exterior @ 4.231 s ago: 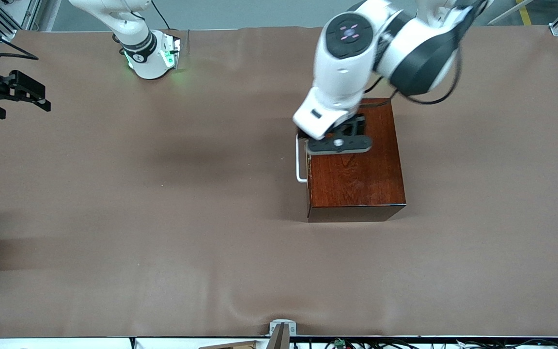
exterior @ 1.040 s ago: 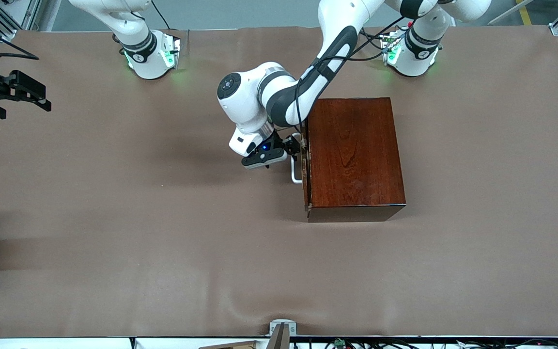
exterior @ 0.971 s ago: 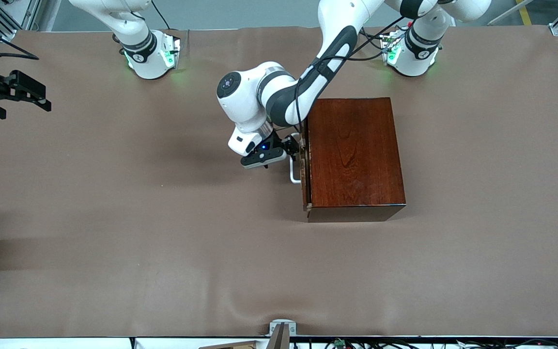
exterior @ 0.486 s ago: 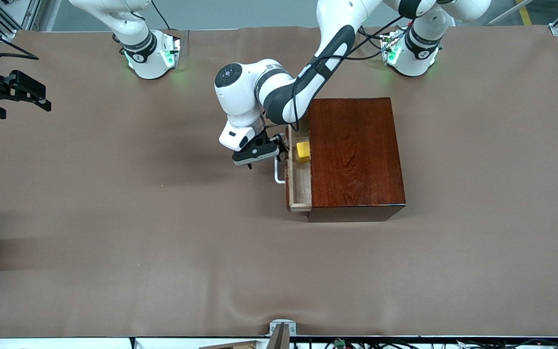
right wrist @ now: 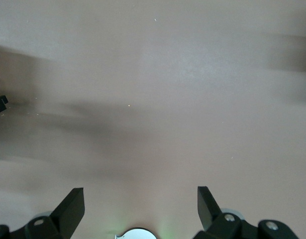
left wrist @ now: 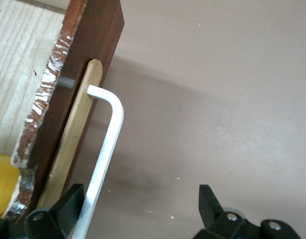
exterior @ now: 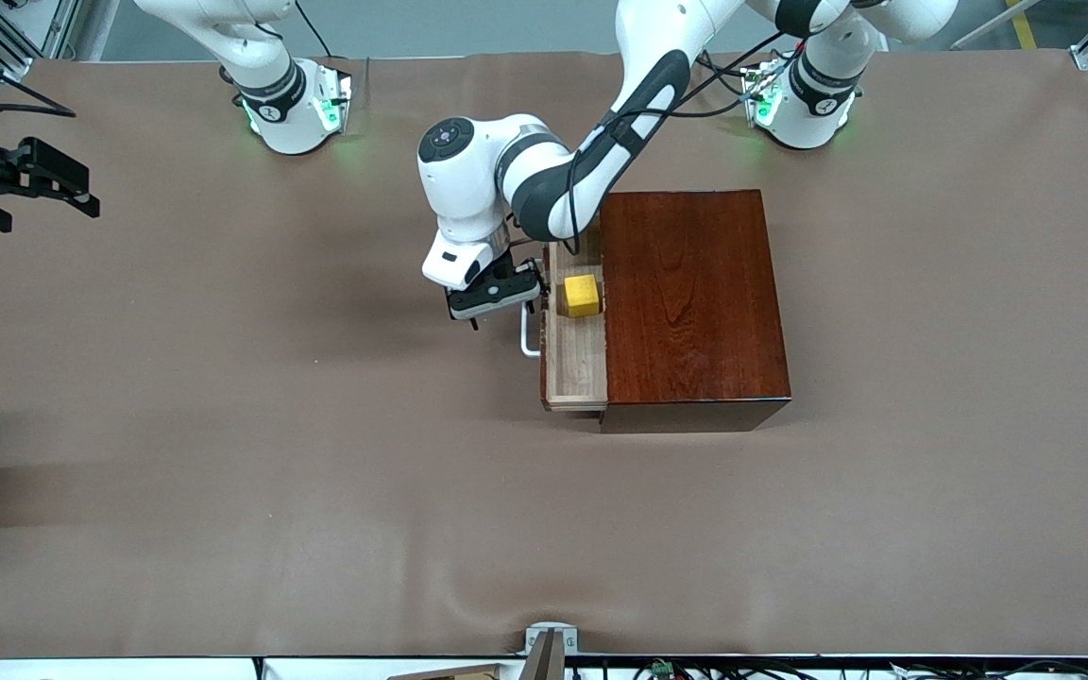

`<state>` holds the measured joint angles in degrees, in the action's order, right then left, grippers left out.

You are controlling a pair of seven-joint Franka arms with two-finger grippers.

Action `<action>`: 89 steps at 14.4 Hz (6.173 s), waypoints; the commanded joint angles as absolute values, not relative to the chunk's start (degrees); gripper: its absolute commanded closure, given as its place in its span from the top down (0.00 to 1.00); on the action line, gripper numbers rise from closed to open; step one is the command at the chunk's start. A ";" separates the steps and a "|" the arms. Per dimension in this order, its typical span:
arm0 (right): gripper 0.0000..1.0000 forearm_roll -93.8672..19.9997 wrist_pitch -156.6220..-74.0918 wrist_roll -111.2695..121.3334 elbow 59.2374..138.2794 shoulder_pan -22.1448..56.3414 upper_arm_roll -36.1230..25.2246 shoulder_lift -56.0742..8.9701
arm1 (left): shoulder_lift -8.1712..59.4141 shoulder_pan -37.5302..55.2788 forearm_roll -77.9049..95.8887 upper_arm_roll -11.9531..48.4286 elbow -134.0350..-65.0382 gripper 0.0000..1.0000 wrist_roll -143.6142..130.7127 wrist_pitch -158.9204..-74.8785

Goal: Open drawer, take yellow block, close drawer

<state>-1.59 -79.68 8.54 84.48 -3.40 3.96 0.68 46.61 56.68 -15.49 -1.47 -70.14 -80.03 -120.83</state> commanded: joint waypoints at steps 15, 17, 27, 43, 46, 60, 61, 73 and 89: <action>1.00 -0.79 -82.27 9.49 83.50 -4.31 4.39 -2.37 | 46.41 56.34 -14.24 -1.23 -67.85 1.00 -80.24 -128.59; 1.00 -0.70 -82.35 9.49 83.50 -4.31 4.39 -2.55 | 44.49 55.99 -14.24 -1.32 -67.85 1.00 -80.16 -126.67; 1.00 -1.84 -87.98 8.53 83.58 -4.75 4.39 -6.06 | 20.94 43.79 -13.45 -0.79 -69.08 1.00 -66.55 -100.39; 1.00 -11.95 -86.66 -40.31 83.76 5.00 4.83 -7.03 | 1.86 13.46 -8.44 -0.62 -82.08 1.00 -20.92 -85.17; 1.00 -12.83 -87.27 -52.61 83.58 7.63 4.83 -7.12 | -3.06 8.45 -3.88 -0.62 -88.49 1.00 -17.95 -85.87; 1.00 -10.64 -97.55 -95.94 83.58 29.43 4.75 -14.85 | -4.13 7.38 -2.20 0.44 -86.57 1.00 -9.41 -84.90; 1.00 -10.29 -98.69 -98.59 83.58 30.75 4.75 -15.90 | -4.30 7.38 -2.20 0.53 -86.66 1.00 -9.40 -84.73; 1.00 -10.02 -108.18 -116.26 83.50 38.23 4.75 -24.25 | -6.15 -0.70 -2.11 9.93 -90.26 1.00 -9.40 -84.64; 1.00 -5.36 -114.43 -117.33 83.85 42.63 4.57 -32.43 | -5.54 -1.14 -2.11 9.40 -90.44 1.00 -9.49 -85.52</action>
